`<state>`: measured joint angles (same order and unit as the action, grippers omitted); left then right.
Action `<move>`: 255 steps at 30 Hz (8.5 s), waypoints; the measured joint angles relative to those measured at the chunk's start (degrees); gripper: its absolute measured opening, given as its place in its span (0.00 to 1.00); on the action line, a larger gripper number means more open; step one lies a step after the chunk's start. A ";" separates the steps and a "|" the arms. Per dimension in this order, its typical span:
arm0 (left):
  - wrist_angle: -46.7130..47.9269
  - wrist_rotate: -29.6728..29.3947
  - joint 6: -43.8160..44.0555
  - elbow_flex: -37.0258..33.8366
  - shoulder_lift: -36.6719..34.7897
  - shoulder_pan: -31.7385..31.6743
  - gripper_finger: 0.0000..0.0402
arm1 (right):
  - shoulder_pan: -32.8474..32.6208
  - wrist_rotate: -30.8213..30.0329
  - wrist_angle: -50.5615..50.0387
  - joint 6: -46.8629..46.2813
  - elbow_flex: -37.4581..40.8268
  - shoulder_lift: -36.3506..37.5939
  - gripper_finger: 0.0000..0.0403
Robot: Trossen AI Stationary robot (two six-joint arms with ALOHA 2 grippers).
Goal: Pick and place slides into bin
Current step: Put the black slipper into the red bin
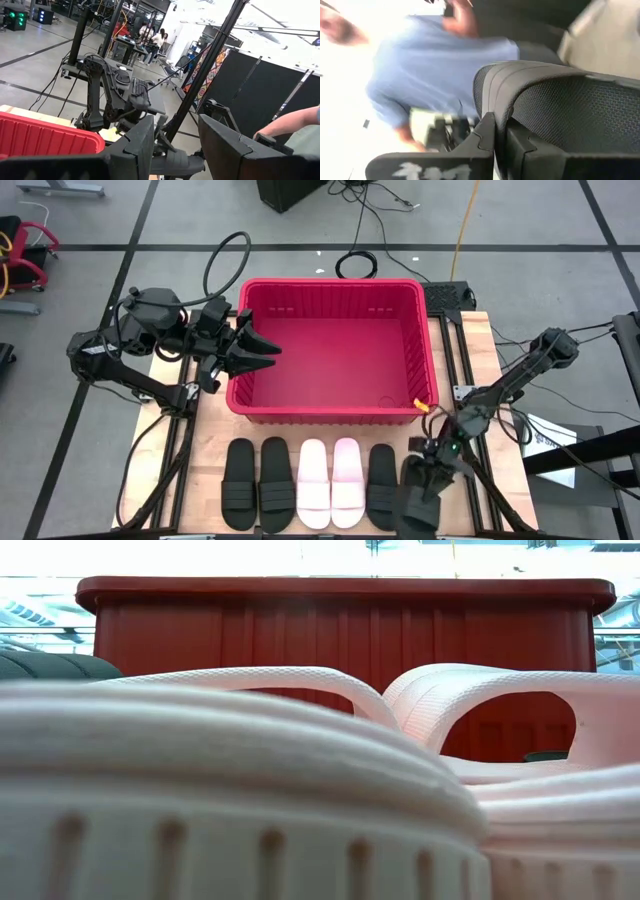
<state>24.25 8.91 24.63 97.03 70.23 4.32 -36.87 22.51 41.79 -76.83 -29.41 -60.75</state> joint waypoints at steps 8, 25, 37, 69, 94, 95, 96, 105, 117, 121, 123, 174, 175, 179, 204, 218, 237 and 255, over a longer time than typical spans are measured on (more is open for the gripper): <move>0.00 -1.45 -0.03 0.00 0.00 0.00 0.38 | 8.55 -6.06 19.36 10.31 -1.53 0.00 0.01; -0.08 -2.03 -0.31 0.00 -0.01 -0.55 0.38 | 32.04 -15.09 -16.88 57.73 -34.64 -0.21 0.01; -0.04 -1.51 0.13 0.00 0.00 -0.55 0.38 | 44.99 -32.63 -38.49 72.55 -53.83 -1.02 0.01; -4.74 -1.36 -0.15 0.00 -0.06 -5.26 0.38 | 56.61 -50.56 -79.98 86.79 -104.04 -24.93 0.01; -4.31 1.65 -0.14 0.00 -0.19 -7.30 0.38 | 73.30 22.30 -119.07 85.52 -104.02 -48.27 0.01; -4.31 1.67 -0.12 0.00 -0.19 -7.30 0.38 | 73.27 23.75 -120.45 86.65 -104.02 -49.20 0.01; -4.28 1.68 -0.06 0.00 -0.19 -7.30 0.38 | 73.20 24.43 -121.95 87.89 -104.02 -50.20 0.01; -4.26 1.73 -0.09 0.00 -0.19 -7.30 0.38 | 70.52 29.02 -131.71 97.50 -103.61 -59.08 0.01; -2.54 2.10 -0.07 0.00 -0.19 -7.30 0.38 | 63.58 31.20 -131.73 101.85 -100.66 -66.03 0.01; -2.55 3.43 -0.03 0.00 -0.19 -7.30 0.38 | 62.17 28.78 -130.19 102.10 -98.74 -66.84 0.01; -2.56 3.50 0.04 0.00 -0.19 -7.30 0.38 | 61.78 28.37 -129.56 102.20 -97.16 -67.14 0.01; -2.62 4.63 1.15 0.00 -0.19 -7.30 0.38 | 56.60 17.77 -104.53 96.78 -76.00 -66.93 0.16; -2.62 4.63 1.15 0.00 -0.19 -7.30 0.38 | 56.62 17.85 -104.53 96.78 -76.00 -66.93 0.17; -2.60 4.66 1.18 0.00 -0.19 -7.30 0.38 | 56.70 17.99 -104.34 96.36 -76.00 -66.94 0.23; 0.94 4.69 1.18 0.00 -0.19 -7.28 0.38 | 60.74 15.62 -103.74 95.29 -76.00 -58.49 0.43; 0.81 4.63 0.56 0.00 -0.19 -7.28 0.38 | 65.42 14.67 -93.07 86.16 -76.00 -42.79 0.43; 0.96 4.63 1.12 0.00 -0.19 -7.29 0.38 | 65.49 5.94 -81.33 73.21 -76.02 -25.10 0.42; 1.02 4.66 1.66 0.00 -0.19 -7.23 0.38 | 50.45 5.93 -59.31 63.99 -76.02 -14.21 0.41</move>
<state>25.27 13.56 26.28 97.03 70.04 -2.91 13.58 28.44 -17.51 -12.84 -105.43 -74.96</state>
